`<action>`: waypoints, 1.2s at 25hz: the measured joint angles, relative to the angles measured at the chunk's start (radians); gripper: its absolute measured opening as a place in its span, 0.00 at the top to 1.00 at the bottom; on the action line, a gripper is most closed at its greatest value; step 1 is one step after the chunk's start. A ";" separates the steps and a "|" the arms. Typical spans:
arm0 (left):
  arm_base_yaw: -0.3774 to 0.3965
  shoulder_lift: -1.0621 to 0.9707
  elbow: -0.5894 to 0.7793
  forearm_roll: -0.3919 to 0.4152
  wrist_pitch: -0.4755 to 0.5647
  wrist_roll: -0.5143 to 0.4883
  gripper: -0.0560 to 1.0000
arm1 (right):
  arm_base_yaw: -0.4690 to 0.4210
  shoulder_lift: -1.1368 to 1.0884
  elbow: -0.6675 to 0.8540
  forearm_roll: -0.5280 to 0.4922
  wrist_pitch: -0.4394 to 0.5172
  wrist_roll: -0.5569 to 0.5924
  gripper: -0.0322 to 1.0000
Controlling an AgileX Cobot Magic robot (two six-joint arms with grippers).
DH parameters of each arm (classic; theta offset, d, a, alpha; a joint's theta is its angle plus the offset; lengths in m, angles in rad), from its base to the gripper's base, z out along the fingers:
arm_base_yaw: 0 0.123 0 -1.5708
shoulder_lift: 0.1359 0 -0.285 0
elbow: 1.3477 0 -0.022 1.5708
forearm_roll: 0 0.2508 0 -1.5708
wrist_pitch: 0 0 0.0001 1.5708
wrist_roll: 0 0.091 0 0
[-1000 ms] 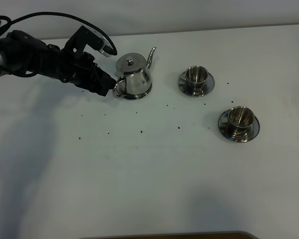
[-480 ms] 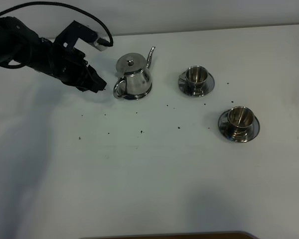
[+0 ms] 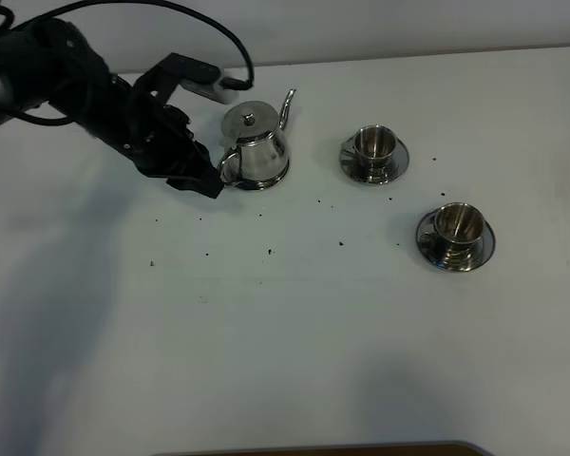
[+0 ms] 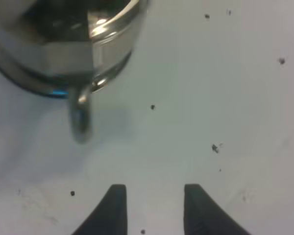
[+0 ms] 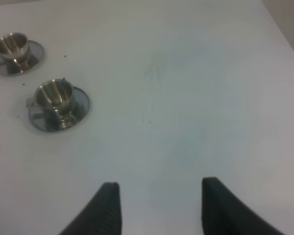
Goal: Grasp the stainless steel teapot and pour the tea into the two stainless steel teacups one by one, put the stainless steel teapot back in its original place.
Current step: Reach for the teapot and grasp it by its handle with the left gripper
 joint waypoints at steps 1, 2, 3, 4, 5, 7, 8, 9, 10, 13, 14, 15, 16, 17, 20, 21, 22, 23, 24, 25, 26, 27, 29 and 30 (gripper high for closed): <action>-0.024 0.000 -0.026 0.065 0.007 -0.062 0.62 | 0.000 0.000 0.000 0.000 0.000 0.000 0.60; -0.050 0.000 -0.050 0.129 0.019 -0.132 0.62 | 0.000 0.000 0.000 0.000 0.000 0.000 0.60; -0.071 0.000 -0.079 0.181 0.037 -0.203 0.62 | 0.000 0.000 0.000 0.000 0.000 0.001 0.60; -0.085 0.000 -0.108 0.236 0.059 -0.259 0.62 | 0.000 0.000 0.000 0.000 0.000 0.001 0.60; -0.093 -0.001 -0.132 0.278 0.092 -0.316 0.62 | 0.000 0.000 0.000 0.000 0.000 0.001 0.60; -0.098 -0.004 -0.177 0.323 0.171 -0.374 0.62 | 0.000 0.000 0.000 0.000 0.000 0.001 0.60; -0.098 -0.006 -0.191 0.337 0.199 -0.387 0.62 | 0.000 0.000 0.000 0.000 0.000 0.001 0.60; -0.098 -0.009 -0.199 0.349 0.222 -0.400 0.62 | 0.000 0.000 0.000 0.000 0.000 0.001 0.60; -0.098 -0.009 -0.204 0.363 0.237 -0.411 0.62 | 0.000 0.000 0.000 0.000 0.000 0.001 0.60; -0.098 -0.006 -0.206 0.417 0.243 -0.451 0.62 | 0.000 0.000 0.000 0.000 0.000 0.001 0.60; -0.098 -0.001 -0.206 0.431 0.242 -0.458 0.62 | 0.000 0.000 0.000 0.000 0.000 0.001 0.60; -0.098 0.007 -0.206 0.438 0.240 -0.461 0.62 | 0.000 0.000 0.000 0.000 0.000 0.001 0.60; -0.098 0.015 -0.206 0.439 0.236 -0.464 0.61 | 0.000 0.000 0.000 0.000 0.000 0.001 0.60; -0.098 0.022 -0.206 0.439 0.232 -0.464 0.60 | 0.000 0.000 0.000 0.000 0.000 0.001 0.60; -0.099 0.035 -0.206 0.431 0.199 -0.461 0.55 | 0.000 0.000 0.000 0.000 0.000 0.003 0.60; -0.099 0.035 -0.206 0.422 0.189 -0.453 0.54 | 0.000 0.000 0.000 0.000 0.000 0.003 0.60; -0.099 0.035 -0.206 0.404 0.179 -0.443 0.52 | 0.000 0.000 0.000 0.000 0.000 0.003 0.60; -0.099 0.035 -0.206 0.388 0.166 -0.429 0.51 | 0.000 0.000 0.000 0.000 0.000 0.003 0.60; -0.100 0.035 -0.206 0.377 0.148 -0.419 0.51 | 0.000 0.000 0.000 0.000 0.000 0.003 0.60; -0.102 0.036 -0.206 0.371 0.128 -0.415 0.50 | 0.000 0.000 0.000 0.000 0.000 0.003 0.60; -0.101 0.036 -0.206 0.364 0.114 -0.415 0.50 | 0.000 0.000 0.000 0.000 0.000 0.003 0.60; -0.101 0.036 -0.206 0.362 0.102 -0.419 0.50 | 0.000 0.000 0.000 0.000 0.000 0.003 0.60; -0.101 0.046 -0.207 0.364 0.089 -0.422 0.50 | 0.000 0.000 0.000 0.000 0.000 0.003 0.60; -0.101 0.054 -0.207 0.365 0.084 -0.422 0.50 | 0.000 0.000 0.000 0.000 0.000 0.003 0.60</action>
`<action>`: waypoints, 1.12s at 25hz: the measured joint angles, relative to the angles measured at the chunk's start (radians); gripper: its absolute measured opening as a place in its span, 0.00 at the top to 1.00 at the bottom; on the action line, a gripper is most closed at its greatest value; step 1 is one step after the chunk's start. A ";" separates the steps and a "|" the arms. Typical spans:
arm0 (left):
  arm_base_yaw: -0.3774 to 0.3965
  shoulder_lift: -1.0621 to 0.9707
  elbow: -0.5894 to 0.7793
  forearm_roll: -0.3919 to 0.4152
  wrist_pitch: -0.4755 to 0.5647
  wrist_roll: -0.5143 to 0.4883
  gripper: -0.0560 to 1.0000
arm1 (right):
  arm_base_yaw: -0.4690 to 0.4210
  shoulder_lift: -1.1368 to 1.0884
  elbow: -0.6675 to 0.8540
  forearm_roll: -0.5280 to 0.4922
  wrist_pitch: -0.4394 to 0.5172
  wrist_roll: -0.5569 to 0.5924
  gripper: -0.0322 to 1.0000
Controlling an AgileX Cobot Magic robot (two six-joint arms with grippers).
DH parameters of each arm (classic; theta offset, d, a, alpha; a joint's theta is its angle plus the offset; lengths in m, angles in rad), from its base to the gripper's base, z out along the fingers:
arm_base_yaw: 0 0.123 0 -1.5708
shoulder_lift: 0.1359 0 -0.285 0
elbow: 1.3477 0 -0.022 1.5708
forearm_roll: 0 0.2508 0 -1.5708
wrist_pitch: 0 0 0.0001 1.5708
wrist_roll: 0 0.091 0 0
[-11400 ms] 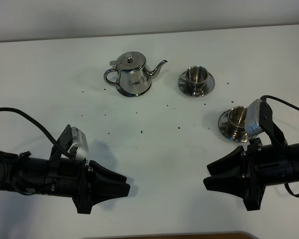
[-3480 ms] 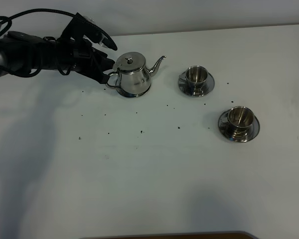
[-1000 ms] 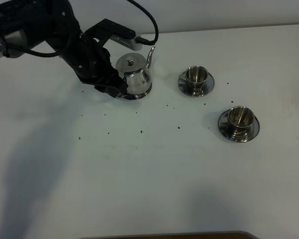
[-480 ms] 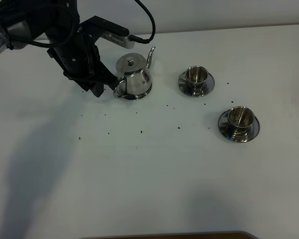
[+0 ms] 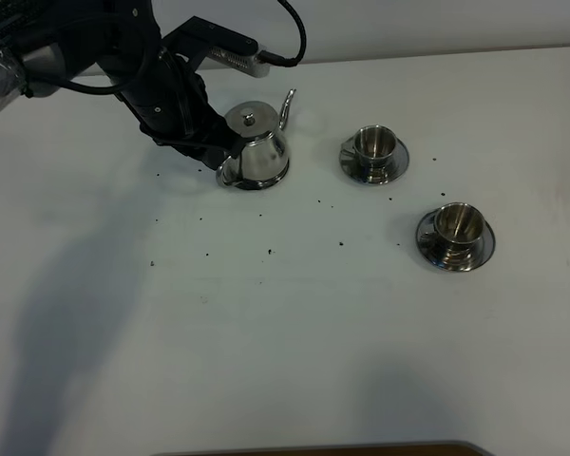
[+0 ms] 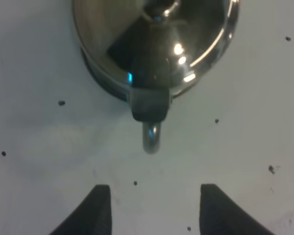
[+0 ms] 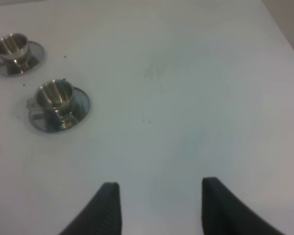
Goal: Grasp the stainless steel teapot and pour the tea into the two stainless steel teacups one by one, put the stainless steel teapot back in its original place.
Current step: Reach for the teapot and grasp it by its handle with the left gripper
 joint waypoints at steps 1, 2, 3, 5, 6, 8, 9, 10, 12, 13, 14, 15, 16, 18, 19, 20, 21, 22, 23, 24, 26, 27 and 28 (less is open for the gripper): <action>0.000 0.011 0.000 0.000 -0.006 0.000 0.50 | 0.000 0.000 0.000 0.000 0.000 0.000 0.60; 0.000 0.024 0.000 0.000 -0.014 0.000 0.50 | 0.000 0.000 0.000 0.000 0.000 0.000 0.60; 0.000 0.038 0.000 0.000 -0.023 0.001 0.50 | 0.000 0.000 0.000 0.000 0.000 0.000 0.60; 0.000 0.058 0.000 -0.001 -0.047 0.006 0.50 | 0.000 0.000 0.000 0.000 0.000 0.000 0.60; 0.000 0.067 0.000 -0.001 -0.057 0.011 0.50 | 0.000 0.000 0.000 0.000 0.000 0.000 0.60; 0.000 0.076 0.000 -0.001 -0.079 0.022 0.50 | 0.000 0.000 0.000 0.000 0.000 0.000 0.60; 0.000 0.080 0.000 -0.001 -0.093 0.025 0.50 | 0.000 0.000 0.000 0.000 0.000 0.000 0.60; 0.000 0.082 0.000 -0.001 -0.108 0.026 0.50 | 0.000 0.000 0.000 0.000 0.000 0.000 0.60; 0.000 0.083 0.000 -0.011 -0.136 0.030 0.50 | 0.000 0.000 0.000 0.000 0.000 0.000 0.60; 0.000 0.083 0.000 -0.020 -0.142 0.036 0.50 | 0.000 0.000 0.000 0.000 0.000 0.000 0.60; 0.000 0.083 0.000 -0.036 -0.144 0.048 0.50 | 0.000 0.000 0.000 0.000 0.000 0.000 0.60; 0.000 0.083 0.000 -0.052 -0.148 0.059 0.50 | 0.000 0.000 0.000 0.000 0.000 0.000 0.60; 0.000 0.084 0.000 -0.064 -0.152 0.071 0.50 | 0.000 0.000 0.000 0.000 0.000 0.001 0.60; 0.000 0.087 0.000 -0.086 -0.158 0.085 0.50 | 0.000 0.000 0.000 0.000 0.000 0.001 0.60; 0.000 0.089 0.000 -0.093 -0.160 0.090 0.50 | 0.000 0.000 0.000 0.000 0.000 0.001 0.60; 0.000 0.093 0.000 -0.095 -0.160 0.094 0.50 | 0.000 0.000 0.000 0.000 0.000 0.001 0.60; 0.000 0.098 0.000 -0.096 -0.160 0.096 0.50 | 0.000 0.000 0.000 0.000 0.000 0.001 0.60; 0.000 0.102 0.000 -0.096 -0.161 0.098 0.50 | 0.000 0.000 0.000 0.000 0.000 0.001 0.60; 0.000 0.107 0.000 -0.096 -0.163 0.098 0.50 | 0.000 0.000 0.000 0.000 0.000 0.001 0.60; 0.000 0.111 0.000 -0.096 -0.167 0.098 0.50 | 0.000 0.000 0.000 0.000 0.000 0.001 0.60; 0.000 0.113 0.000 -0.096 -0.179 0.100 0.50 | 0.000 0.000 0.000 0.000 0.000 0.001 0.60; 0.000 0.113 0.000 -0.096 -0.186 0.100 0.50 | 0.000 0.000 0.000 0.000 0.000 0.001 0.60; 0.000 0.113 0.000 -0.096 -0.190 0.100 0.50 | 0.000 0.000 0.000 0.000 0.000 0.001 0.60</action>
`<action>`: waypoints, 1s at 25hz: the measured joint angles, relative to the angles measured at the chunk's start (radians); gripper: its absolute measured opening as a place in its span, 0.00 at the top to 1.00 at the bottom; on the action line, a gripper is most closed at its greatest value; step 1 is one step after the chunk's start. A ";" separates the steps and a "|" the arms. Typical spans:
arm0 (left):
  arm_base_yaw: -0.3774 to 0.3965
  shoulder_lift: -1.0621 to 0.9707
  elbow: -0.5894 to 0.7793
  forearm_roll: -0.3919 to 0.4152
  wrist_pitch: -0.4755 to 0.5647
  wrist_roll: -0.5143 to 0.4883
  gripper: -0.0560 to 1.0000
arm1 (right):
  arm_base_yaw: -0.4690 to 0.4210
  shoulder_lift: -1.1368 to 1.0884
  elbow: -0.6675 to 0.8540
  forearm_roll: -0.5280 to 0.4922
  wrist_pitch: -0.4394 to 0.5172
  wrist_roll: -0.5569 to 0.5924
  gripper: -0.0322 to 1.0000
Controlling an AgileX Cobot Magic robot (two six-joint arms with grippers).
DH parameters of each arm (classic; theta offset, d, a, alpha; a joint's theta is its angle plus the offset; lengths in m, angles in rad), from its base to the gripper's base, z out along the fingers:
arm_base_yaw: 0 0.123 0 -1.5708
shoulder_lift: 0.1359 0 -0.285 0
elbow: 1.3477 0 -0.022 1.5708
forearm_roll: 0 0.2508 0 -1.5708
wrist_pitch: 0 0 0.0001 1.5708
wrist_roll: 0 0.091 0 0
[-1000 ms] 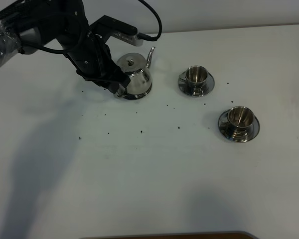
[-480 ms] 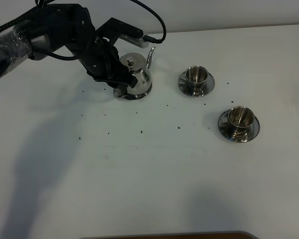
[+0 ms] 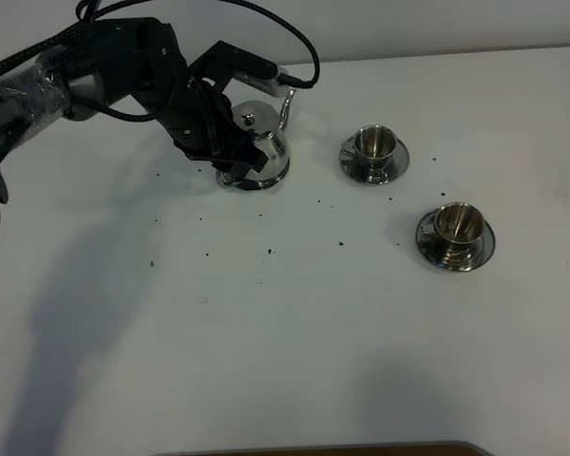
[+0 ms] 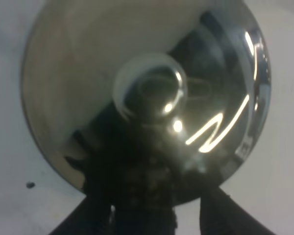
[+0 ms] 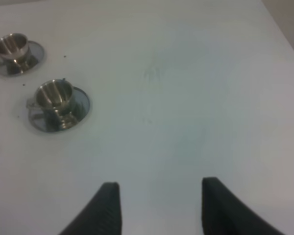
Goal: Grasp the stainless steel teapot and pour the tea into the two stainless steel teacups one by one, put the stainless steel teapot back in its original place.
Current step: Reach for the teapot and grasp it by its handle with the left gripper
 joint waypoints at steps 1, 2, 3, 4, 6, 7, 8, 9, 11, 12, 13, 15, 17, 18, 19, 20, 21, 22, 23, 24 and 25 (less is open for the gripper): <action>0.000 0.000 0.000 0.000 -0.005 0.000 0.50 | 0.000 0.000 0.000 0.000 0.000 0.000 0.60; 0.000 0.000 0.000 0.000 -0.012 0.001 0.50 | 0.000 0.000 0.000 0.000 0.000 -0.001 0.60; 0.000 0.000 0.000 0.001 -0.015 0.001 0.50 | 0.000 0.000 0.000 0.000 0.000 -0.001 0.60; 0.000 0.001 0.000 0.002 -0.018 0.001 0.50 | 0.000 0.000 0.000 0.000 0.000 -0.001 0.60; 0.000 0.003 0.000 0.002 -0.027 0.001 0.51 | 0.000 0.000 0.000 0.000 0.000 -0.001 0.60; 0.000 0.007 0.000 0.002 -0.029 0.001 0.52 | 0.000 0.000 0.000 0.000 0.000 -0.001 0.60; 0.000 0.010 0.000 0.001 -0.029 0.001 0.52 | 0.000 0.000 0.000 0.000 0.000 -0.001 0.60; 0.000 0.014 0.000 0.001 -0.029 0.001 0.52 | 0.000 0.000 0.000 0.000 0.000 -0.001 0.60; 0.000 0.023 0.000 0.001 -0.030 0.001 0.53 | 0.000 0.000 0.000 0.000 0.000 -0.001 0.60; 0.000 0.024 0.000 0.000 -0.030 0.001 0.54 | 0.000 0.000 0.000 0.000 0.000 -0.001 0.60; 0.000 0.025 0.000 0.000 -0.030 0.001 0.54 | 0.000 0.000 0.000 0.000 0.000 0.000 0.60; 0.000 0.025 0.000 0.000 -0.031 0.001 0.55 | 0.000 0.000 0.000 0.000 0.000 0.000 0.60; 0.000 0.025 0.000 0.000 -0.031 0.001 0.57 | 0.000 0.000 0.000 0.000 0.000 0.000 0.60; 0.000 0.025 0.000 0.000 -0.031 0.001 0.57 | 0.000 0.000 0.000 0.000 0.000 0.000 0.60; 0.000 0.025 0.000 -0.001 -0.032 0.001 0.58 | 0.000 0.000 0.000 0.000 0.000 0.000 0.60; 0.000 0.025 0.000 -0.001 -0.032 0.001 0.60 | 0.000 0.000 0.000 0.000 0.000 0.000 0.60; 0.000 0.025 0.000 -0.001 -0.032 0.002 0.61 | 0.000 0.000 0.000 0.000 0.000 0.000 0.60; 0.000 0.025 0.000 -0.002 -0.033 0.002 0.62 | 0.000 0.000 0.000 0.000 0.000 0.000 0.60; 0.000 0.025 0.000 -0.002 -0.033 0.003 0.64 | 0.000 0.000 0.000 0.000 0.000 0.000 0.60; 0.000 0.025 0.000 -0.002 -0.033 0.003 0.66 | 0.000 0.000 0.000 0.000 0.000 0.000 0.60; 0.000 0.025 0.000 -0.002 -0.033 0.003 0.69 | 0.000 0.000 0.000 0.000 0.000 0.000 0.60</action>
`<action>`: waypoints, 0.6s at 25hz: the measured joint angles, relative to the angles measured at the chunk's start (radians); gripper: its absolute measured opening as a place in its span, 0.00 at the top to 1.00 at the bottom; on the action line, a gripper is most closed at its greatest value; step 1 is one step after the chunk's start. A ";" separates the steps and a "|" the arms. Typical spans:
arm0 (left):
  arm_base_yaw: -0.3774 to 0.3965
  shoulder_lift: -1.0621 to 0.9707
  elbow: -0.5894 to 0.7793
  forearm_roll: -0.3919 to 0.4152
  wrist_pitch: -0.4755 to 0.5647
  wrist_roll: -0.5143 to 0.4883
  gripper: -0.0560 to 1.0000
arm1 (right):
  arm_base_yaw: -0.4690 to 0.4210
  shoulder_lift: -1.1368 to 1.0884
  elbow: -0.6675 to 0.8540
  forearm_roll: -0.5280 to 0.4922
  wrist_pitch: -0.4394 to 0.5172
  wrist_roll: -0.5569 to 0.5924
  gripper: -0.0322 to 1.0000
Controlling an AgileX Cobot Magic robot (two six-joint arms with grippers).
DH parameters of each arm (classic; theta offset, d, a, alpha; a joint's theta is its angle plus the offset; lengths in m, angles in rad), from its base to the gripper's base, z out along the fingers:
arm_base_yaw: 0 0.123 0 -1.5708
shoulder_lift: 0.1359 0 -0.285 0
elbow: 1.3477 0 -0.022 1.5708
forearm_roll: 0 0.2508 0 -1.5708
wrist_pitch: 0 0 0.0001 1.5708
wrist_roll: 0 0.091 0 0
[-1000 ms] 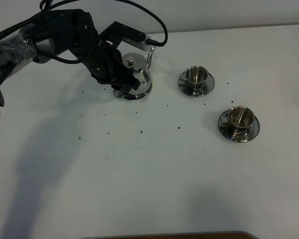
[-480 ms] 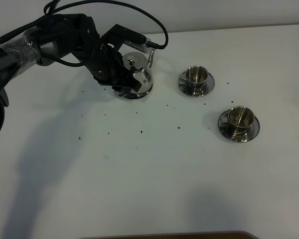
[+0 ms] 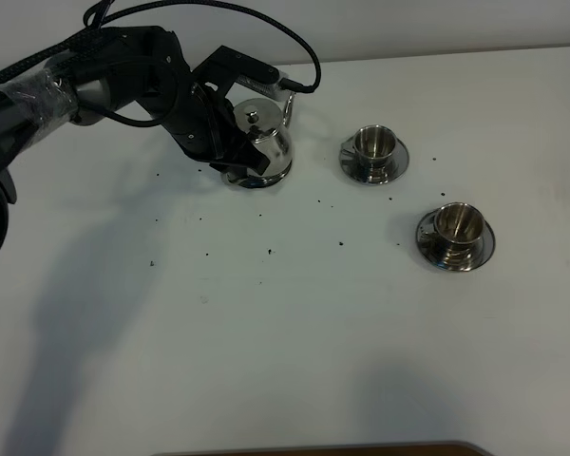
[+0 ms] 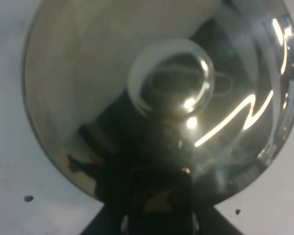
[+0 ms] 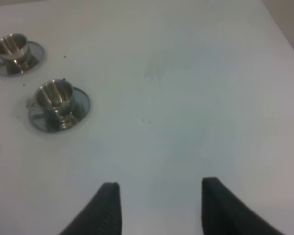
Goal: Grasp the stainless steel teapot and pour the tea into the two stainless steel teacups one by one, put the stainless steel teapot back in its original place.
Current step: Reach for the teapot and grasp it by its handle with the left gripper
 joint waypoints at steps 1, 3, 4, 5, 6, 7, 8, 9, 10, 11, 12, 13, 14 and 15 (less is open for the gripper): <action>0.000 0.000 0.000 0.000 0.000 0.000 0.72 | 0.000 0.000 0.000 0.000 0.000 0.000 0.60; 0.000 0.000 0.000 0.000 -0.003 0.000 0.73 | 0.000 0.000 0.000 0.000 0.000 0.000 0.60; 0.000 0.000 0.000 0.000 -0.003 0.000 0.73 | 0.000 0.000 0.000 0.000 0.000 0.000 0.60; 0.000 0.000 0.000 0.000 -0.003 0.000 0.73 | 0.000 0.000 0.000 0.000 0.000 0.000 0.60; 0.000 0.000 0.000 0.000 -0.003 0.000 0.73 | 0.000 0.000 0.000 0.000 0.000 0.000 0.60; 0.000 0.000 0.000 0.000 -0.003 0.000 0.73 | 0.000 0.000 0.000 0.000 0.000 0.000 0.60; 0.000 0.000 0.000 0.000 -0.003 0.000 0.73 | 0.000 0.000 0.000 0.000 0.000 0.000 0.60; 0.000 0.000 0.000 0.000 -0.003 0.000 0.73 | 0.000 0.000 0.000 0.000 0.000 0.000 0.60; 0.000 0.000 0.000 0.000 -0.004 0.000 0.73 | 0.000 0.000 0.000 0.000 0.000 0.000 0.60; 0.000 0.000 0.000 0.000 -0.004 0.000 0.73 | 0.000 0.000 0.000 0.000 0.000 0.000 0.60; 0.000 0.000 0.000 0.000 -0.004 0.000 0.73 | 0.000 0.000 0.000 0.000 0.000 0.000 0.60; 0.000 0.000 0.000 0.000 -0.004 0.000 0.73 | 0.000 0.000 0.000 0.000 0.000 0.000 0.60; 0.000 0.000 0.000 0.000 -0.004 0.000 0.73 | 0.000 0.000 0.000 0.000 0.000 0.000 0.60; 0.000 0.000 0.000 0.000 -0.004 0.000 0.73 | 0.000 0.000 0.000 0.000 0.000 0.000 0.60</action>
